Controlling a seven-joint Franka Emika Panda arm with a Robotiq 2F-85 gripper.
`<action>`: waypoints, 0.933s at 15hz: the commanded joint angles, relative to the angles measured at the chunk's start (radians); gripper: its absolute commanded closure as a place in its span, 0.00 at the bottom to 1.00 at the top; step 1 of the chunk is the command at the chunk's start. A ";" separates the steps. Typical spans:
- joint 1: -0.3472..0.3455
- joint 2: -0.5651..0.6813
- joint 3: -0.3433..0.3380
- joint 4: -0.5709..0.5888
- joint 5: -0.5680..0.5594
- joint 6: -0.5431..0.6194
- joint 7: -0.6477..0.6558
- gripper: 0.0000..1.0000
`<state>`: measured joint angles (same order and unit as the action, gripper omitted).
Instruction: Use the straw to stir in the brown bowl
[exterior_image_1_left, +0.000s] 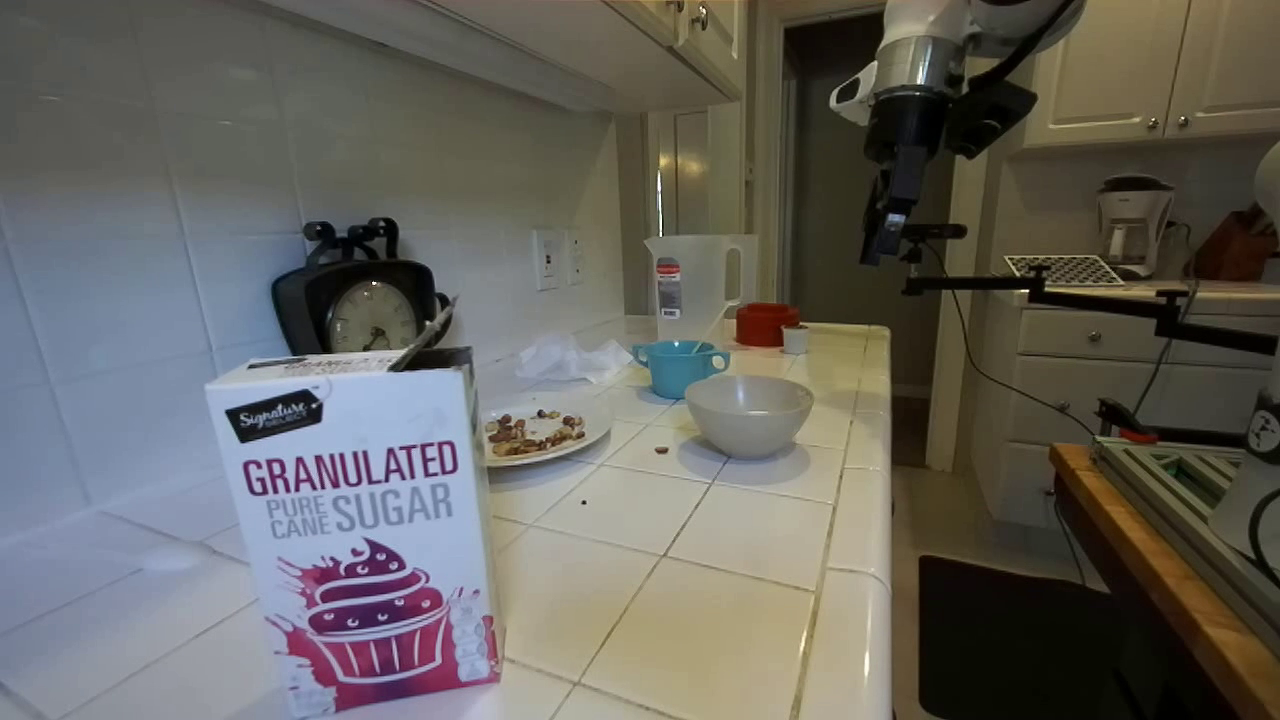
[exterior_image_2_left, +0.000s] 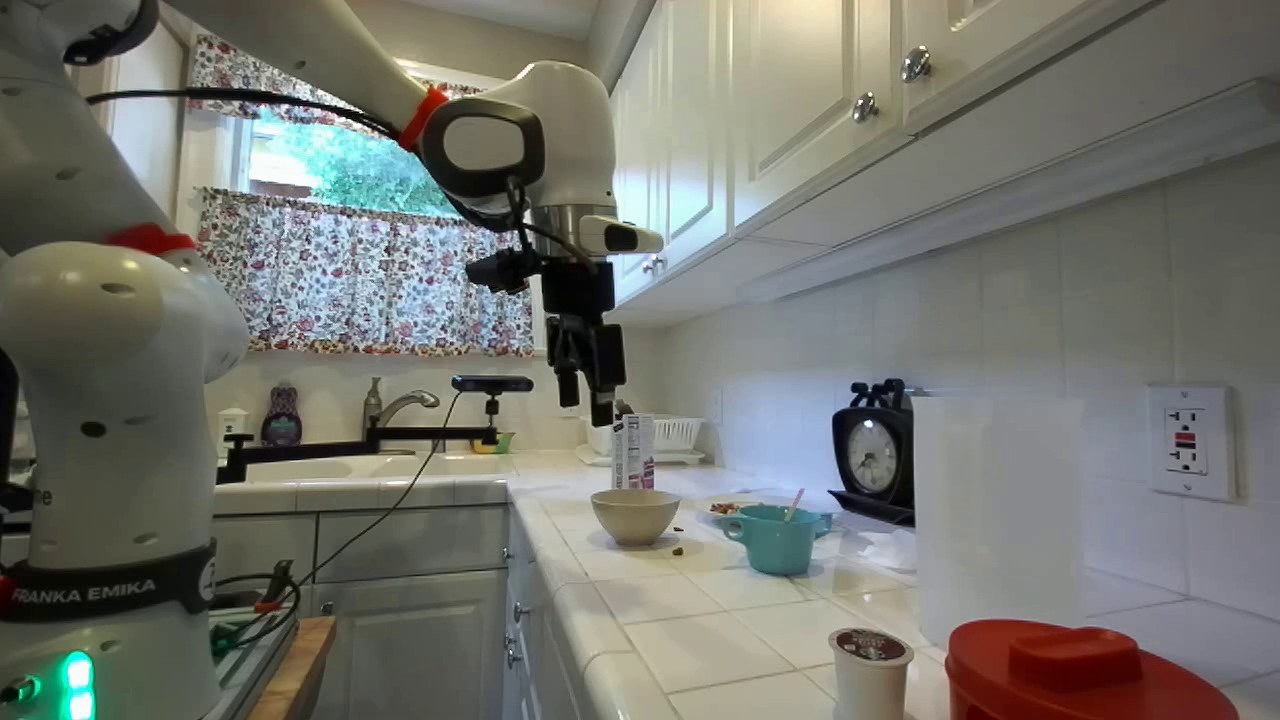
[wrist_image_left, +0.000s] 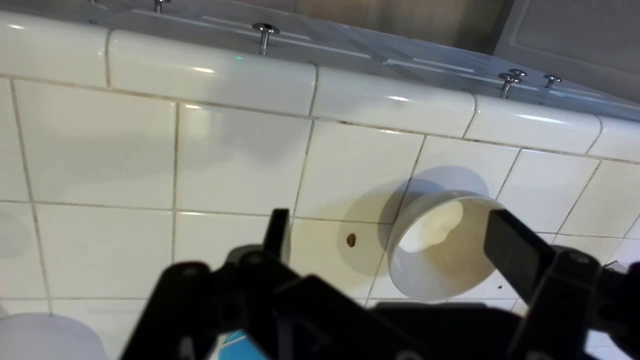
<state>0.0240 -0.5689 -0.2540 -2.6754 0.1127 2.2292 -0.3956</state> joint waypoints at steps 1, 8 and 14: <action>-0.015 0.133 -0.043 0.116 0.066 -0.026 0.013 0.00; -0.015 0.111 -0.015 0.088 0.041 -0.006 0.024 0.00; -0.013 0.001 0.013 0.002 0.008 -0.004 -0.006 0.00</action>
<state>0.0240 -0.5689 -0.2540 -2.6754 0.1127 2.2291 -0.3956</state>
